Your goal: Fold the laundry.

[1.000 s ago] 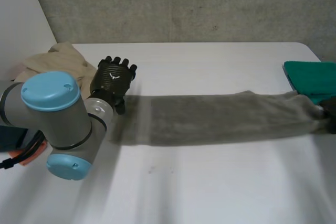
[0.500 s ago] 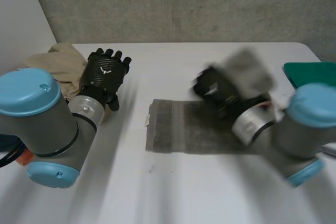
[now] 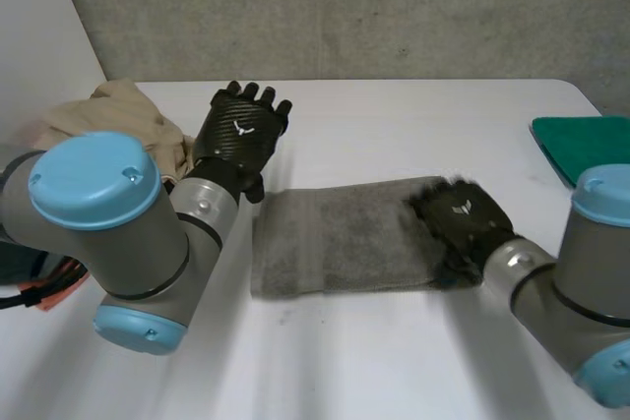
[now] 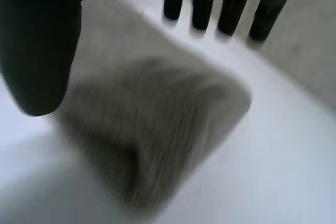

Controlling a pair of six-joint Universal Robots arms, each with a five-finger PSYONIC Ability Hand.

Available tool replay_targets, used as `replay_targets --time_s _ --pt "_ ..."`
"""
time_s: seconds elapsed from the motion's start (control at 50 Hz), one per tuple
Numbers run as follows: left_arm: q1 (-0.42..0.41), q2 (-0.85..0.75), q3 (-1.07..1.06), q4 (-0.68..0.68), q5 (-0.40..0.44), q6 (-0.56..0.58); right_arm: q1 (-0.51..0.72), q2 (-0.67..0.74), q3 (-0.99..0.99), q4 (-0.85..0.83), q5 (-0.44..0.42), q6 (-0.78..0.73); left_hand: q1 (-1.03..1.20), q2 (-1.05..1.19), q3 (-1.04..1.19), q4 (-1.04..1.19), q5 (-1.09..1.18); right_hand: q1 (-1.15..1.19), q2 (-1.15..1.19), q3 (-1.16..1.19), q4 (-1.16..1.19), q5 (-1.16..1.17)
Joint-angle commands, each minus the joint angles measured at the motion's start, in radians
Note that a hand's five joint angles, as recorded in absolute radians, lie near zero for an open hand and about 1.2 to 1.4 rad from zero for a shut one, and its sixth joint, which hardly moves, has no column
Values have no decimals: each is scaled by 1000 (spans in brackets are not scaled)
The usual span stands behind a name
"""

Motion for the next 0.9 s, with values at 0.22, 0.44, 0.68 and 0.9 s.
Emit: replay_targets --time_s 0.22,0.44,0.68,0.9 --pt "-19 17 -27 -5 -8 1 51 -67 -10 -308 95 -180 -19 -36 -38 -30 -50 1038 1057 1057 1056 1045" --pt "4 49 -61 -12 -14 0 404 175 -84 -283 -66 -327 -19 -36 -38 -30 -50 858 877 878 876 865" --pt "-8 50 -24 -5 -16 -127 229 -55 -105 -184 71 -7 -19 -36 -38 -30 -50 -184 -165 -164 -166 -177" --pt "-149 -101 222 -181 -11 -350 111 -15 -297 106 26 299 -15 -32 -34 -26 -46 -184 -165 -164 -166 -177"
